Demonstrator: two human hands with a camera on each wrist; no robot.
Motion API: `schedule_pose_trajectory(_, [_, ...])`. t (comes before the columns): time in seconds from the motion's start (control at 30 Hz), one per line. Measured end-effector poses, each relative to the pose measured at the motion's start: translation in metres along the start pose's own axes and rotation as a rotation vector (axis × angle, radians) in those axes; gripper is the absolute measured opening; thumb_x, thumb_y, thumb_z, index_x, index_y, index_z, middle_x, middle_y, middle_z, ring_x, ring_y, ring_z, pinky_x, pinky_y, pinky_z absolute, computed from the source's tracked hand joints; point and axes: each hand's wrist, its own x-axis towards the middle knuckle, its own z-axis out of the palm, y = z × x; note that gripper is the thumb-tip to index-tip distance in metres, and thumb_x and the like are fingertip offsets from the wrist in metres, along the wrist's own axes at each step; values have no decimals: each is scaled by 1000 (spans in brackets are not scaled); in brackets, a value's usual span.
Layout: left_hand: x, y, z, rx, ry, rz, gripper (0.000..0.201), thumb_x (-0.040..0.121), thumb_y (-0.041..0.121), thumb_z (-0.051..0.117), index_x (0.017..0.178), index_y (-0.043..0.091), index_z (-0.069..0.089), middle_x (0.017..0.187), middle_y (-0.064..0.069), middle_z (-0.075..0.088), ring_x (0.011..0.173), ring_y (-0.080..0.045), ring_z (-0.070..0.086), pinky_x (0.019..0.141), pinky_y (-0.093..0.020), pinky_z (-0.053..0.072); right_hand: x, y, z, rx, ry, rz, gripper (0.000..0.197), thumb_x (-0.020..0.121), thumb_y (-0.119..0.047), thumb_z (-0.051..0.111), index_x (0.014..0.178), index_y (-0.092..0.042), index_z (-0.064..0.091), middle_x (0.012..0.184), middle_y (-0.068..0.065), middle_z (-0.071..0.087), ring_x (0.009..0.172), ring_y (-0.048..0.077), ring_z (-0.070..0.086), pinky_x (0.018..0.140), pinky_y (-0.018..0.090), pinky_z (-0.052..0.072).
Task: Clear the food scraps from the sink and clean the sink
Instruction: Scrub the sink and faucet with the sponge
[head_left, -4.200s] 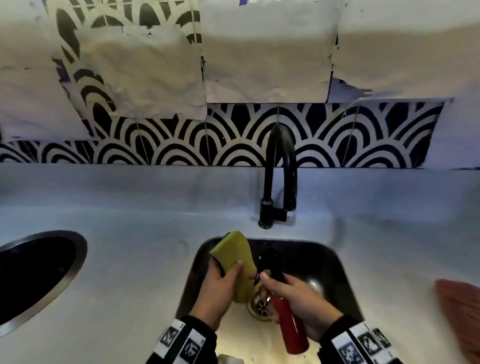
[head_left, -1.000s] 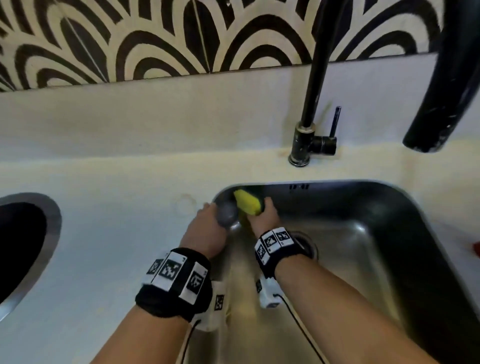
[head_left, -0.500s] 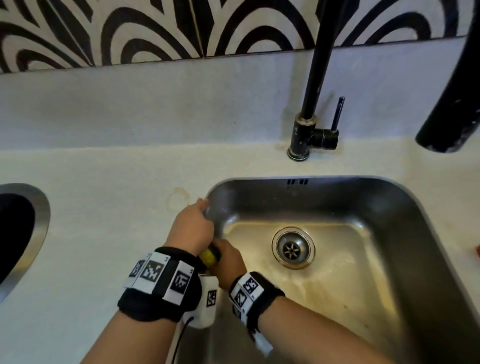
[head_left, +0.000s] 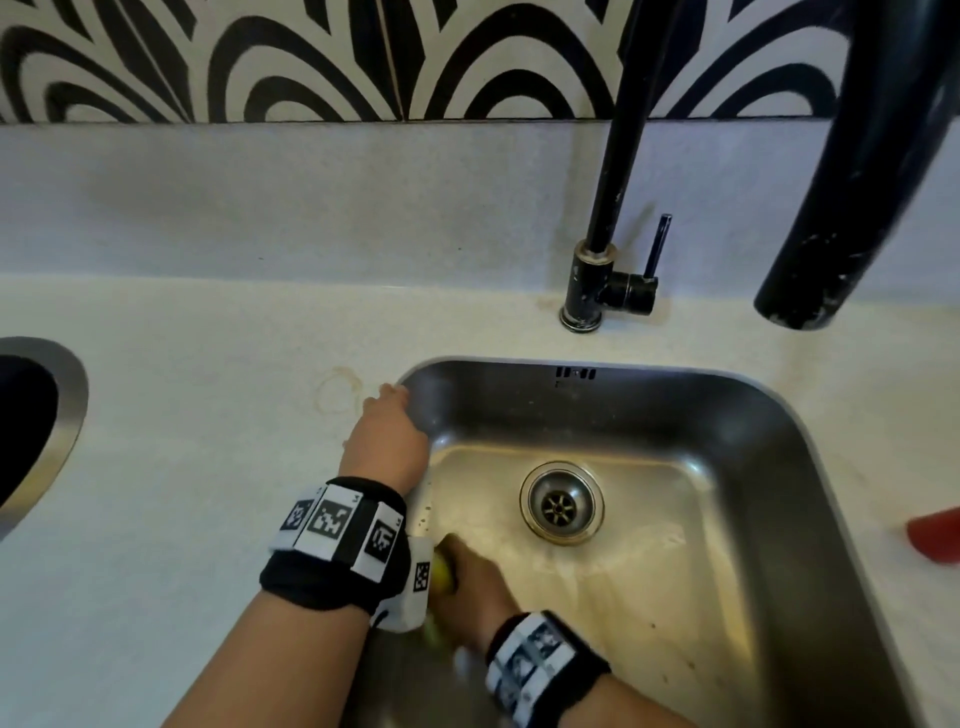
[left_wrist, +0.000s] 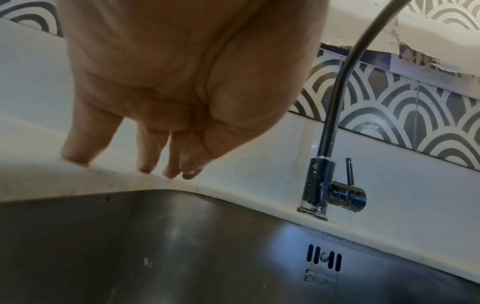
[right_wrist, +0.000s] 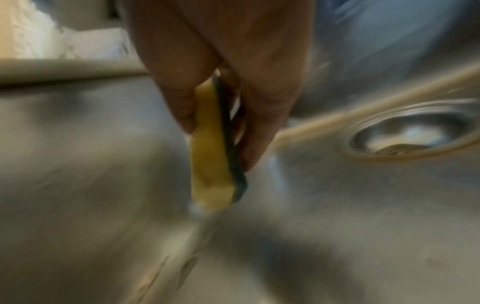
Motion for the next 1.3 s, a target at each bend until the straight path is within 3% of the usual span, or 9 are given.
schedule_pose_trajectory(0.13, [2, 4, 5, 56, 1, -22, 62, 86, 0, 42, 145, 14, 27, 150, -10, 27, 134, -30, 35, 111, -54, 26, 41, 1, -99, 218, 758, 151, 29, 81, -15, 65, 104, -10, 48, 103, 11, 56, 97, 33, 59, 73, 29, 39])
schedule_pose_trajectory(0.23, [3, 4, 10, 109, 5, -5, 67, 87, 0, 40, 149, 15, 18, 157, -4, 11, 142, -25, 23, 112, -55, 17, 87, 6, -122, 168, 870, 205, 42, 80, -12, 65, 115, -3, 46, 119, 21, 46, 102, 41, 55, 83, 41, 45])
schedule_pose_trajectory(0.43, [6, -6, 7, 49, 7, 25, 68, 87, -5, 37, 150, 16, 19, 160, -2, 8, 145, -21, 17, 118, -45, 16, 149, 12, -81, -122, 586, 184, 52, 83, -2, 54, 132, -11, 41, 135, 20, 38, 114, 40, 49, 97, 38, 40])
schedule_pose_trajectory(0.57, [3, -5, 4, 21, 23, 41, 66, 88, -5, 37, 148, 17, 25, 159, -2, 11, 144, -21, 22, 119, -42, 17, 178, -4, -39, -295, 296, 32, 52, 88, -13, 51, 137, -23, 39, 142, 11, 38, 122, 39, 47, 101, 39, 42])
schedule_pose_trajectory(0.67, [3, -5, 4, -9, 37, 43, 61, 90, -3, 36, 147, 18, 29, 158, -3, 15, 143, -21, 26, 118, -41, 19, 178, -16, -15, -288, 166, -48, 40, 93, -23, 47, 133, -24, 44, 135, 10, 51, 119, 33, 52, 99, 36, 43])
schedule_pose_trajectory(0.8, [10, -11, 5, 50, 23, 88, 53, 89, -1, 37, 139, 18, 38, 149, -9, 33, 128, -28, 45, 109, -45, 34, 140, -11, -2, -330, 24, -42, 24, 92, -31, 49, 113, -22, 57, 113, 9, 65, 104, 31, 61, 77, 26, 39])
schedule_pose_trajectory(0.97, [15, -12, 7, 193, 39, 125, 35, 93, 7, 40, 128, 11, 44, 133, -11, 47, 108, -27, 58, 96, -42, 47, 68, -19, 8, -445, -234, -75, 33, 97, -25, 45, 127, -12, 52, 127, 14, 57, 116, 31, 55, 95, 33, 42])
schedule_pose_trajectory(1.1, [8, -14, 5, 183, 55, 127, 38, 92, 6, 42, 129, 9, 46, 131, -12, 49, 111, -30, 57, 96, -41, 45, 30, -4, 36, -594, -380, 1, 34, 98, -17, 43, 128, -2, 51, 131, 20, 54, 120, 35, 52, 99, 40, 42])
schedule_pose_trajectory(1.3, [-13, -11, -3, 143, 70, 108, 39, 92, 2, 40, 130, 1, 48, 136, -18, 48, 123, -34, 49, 102, -35, 36, -11, 22, 81, -711, -700, -172, 36, 100, -14, 40, 132, -1, 49, 136, 21, 49, 125, 32, 48, 106, 40, 36])
